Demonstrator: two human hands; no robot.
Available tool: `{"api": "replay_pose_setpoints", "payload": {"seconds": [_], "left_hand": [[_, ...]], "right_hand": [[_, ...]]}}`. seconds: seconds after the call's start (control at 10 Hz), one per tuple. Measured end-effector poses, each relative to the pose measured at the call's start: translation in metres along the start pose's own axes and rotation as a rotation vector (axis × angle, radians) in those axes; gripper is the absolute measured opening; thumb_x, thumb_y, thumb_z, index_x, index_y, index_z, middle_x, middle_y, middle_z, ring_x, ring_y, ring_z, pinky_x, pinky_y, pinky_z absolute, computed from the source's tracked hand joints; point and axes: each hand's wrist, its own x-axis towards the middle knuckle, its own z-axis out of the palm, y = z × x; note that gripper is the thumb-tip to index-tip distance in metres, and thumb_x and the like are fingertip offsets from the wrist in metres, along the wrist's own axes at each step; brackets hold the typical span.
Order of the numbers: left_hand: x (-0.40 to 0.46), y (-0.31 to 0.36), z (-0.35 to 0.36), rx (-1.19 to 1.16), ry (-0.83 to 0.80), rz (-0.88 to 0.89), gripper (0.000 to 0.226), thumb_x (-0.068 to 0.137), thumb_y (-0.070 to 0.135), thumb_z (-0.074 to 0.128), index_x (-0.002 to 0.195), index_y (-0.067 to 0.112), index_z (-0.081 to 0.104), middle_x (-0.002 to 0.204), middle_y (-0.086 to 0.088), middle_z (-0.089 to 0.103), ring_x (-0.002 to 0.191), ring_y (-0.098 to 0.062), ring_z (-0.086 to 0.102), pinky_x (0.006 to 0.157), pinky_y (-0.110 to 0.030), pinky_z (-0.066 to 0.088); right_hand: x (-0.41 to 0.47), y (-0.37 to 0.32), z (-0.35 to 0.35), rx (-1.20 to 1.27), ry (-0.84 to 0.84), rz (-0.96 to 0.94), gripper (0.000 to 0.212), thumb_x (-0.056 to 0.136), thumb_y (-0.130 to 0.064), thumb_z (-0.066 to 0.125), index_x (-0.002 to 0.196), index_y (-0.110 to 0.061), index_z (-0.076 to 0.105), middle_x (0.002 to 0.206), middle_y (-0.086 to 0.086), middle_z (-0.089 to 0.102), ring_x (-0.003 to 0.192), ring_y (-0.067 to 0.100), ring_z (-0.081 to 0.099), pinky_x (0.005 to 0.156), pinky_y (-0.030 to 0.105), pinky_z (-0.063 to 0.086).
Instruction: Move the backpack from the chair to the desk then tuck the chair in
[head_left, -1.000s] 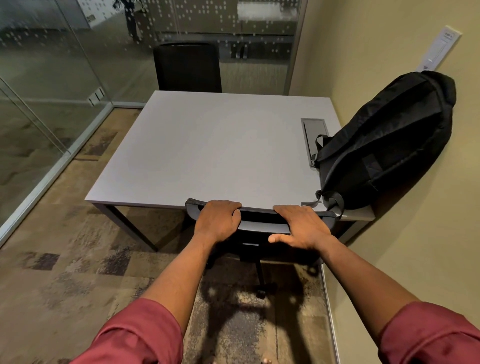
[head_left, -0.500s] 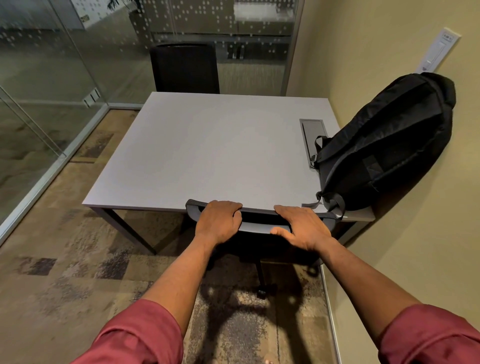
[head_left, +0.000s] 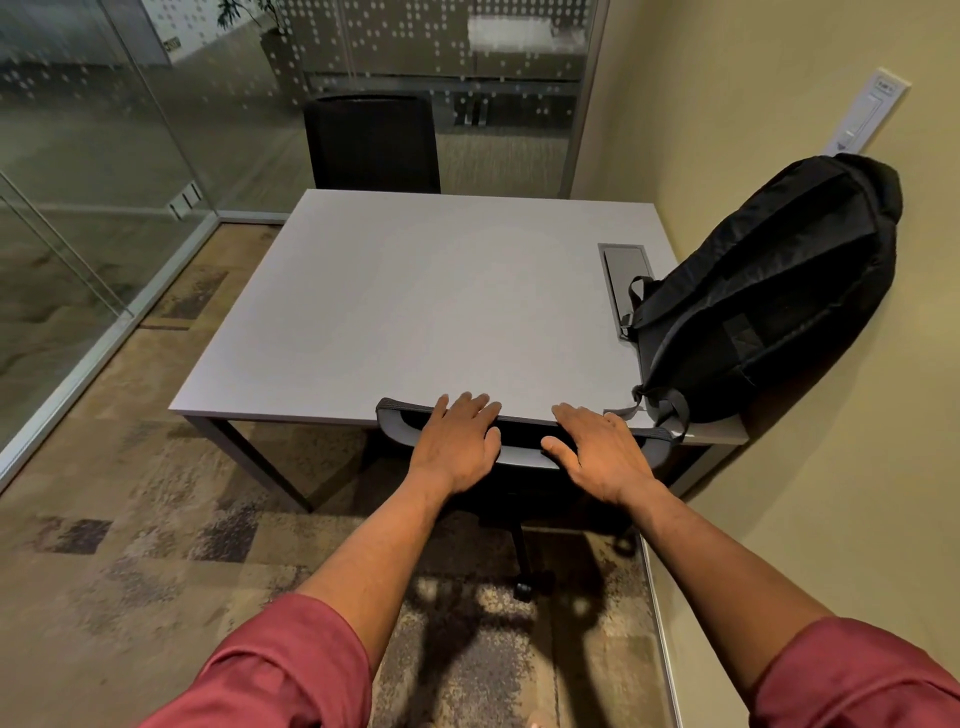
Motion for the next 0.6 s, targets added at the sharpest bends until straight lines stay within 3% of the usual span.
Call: {"api": "replay_pose_setpoints", "payload": {"seconds": [0.2, 0.4, 0.6], "left_hand": [[0.0, 0.001, -0.001, 0.046, -0.024, 0.01, 0.054, 0.102, 0.035, 0.023, 0.151, 0.016, 0.035, 0.16, -0.003, 0.034, 0.151, -0.022, 0.019, 0.124, -0.046, 0.008], [-0.002, 0.001, -0.003, 0.036, -0.042, 0.012, 0.056, 0.102, 0.036, 0.023, 0.153, 0.013, 0.031, 0.162, -0.005, 0.029, 0.152, -0.022, 0.015, 0.124, -0.045, 0.007], [0.001, 0.002, -0.017, 0.016, 0.02, 0.046, 0.058, 0.102, 0.031, 0.025, 0.156, 0.008, 0.019, 0.166, -0.008, 0.016, 0.153, -0.022, 0.008, 0.125, -0.041, 0.004]], "right_hand": [[0.001, -0.006, 0.003, 0.015, 0.033, 0.049, 0.066, 0.099, -0.062, 0.024, 0.145, -0.017, 0.04, 0.136, 0.006, 0.058, 0.126, 0.025, 0.05, 0.112, 0.049, 0.03], [-0.002, -0.009, 0.003, 0.032, 0.017, 0.084, 0.069, 0.098, -0.064, 0.023, 0.149, -0.019, 0.032, 0.147, 0.006, 0.049, 0.137, 0.025, 0.041, 0.118, 0.051, 0.022], [0.002, -0.017, -0.006, 0.111, 0.144, 0.083, 0.074, 0.097, -0.063, 0.033, 0.153, -0.015, 0.026, 0.155, 0.008, 0.039, 0.14, 0.027, 0.036, 0.117, 0.05, 0.024]]}}
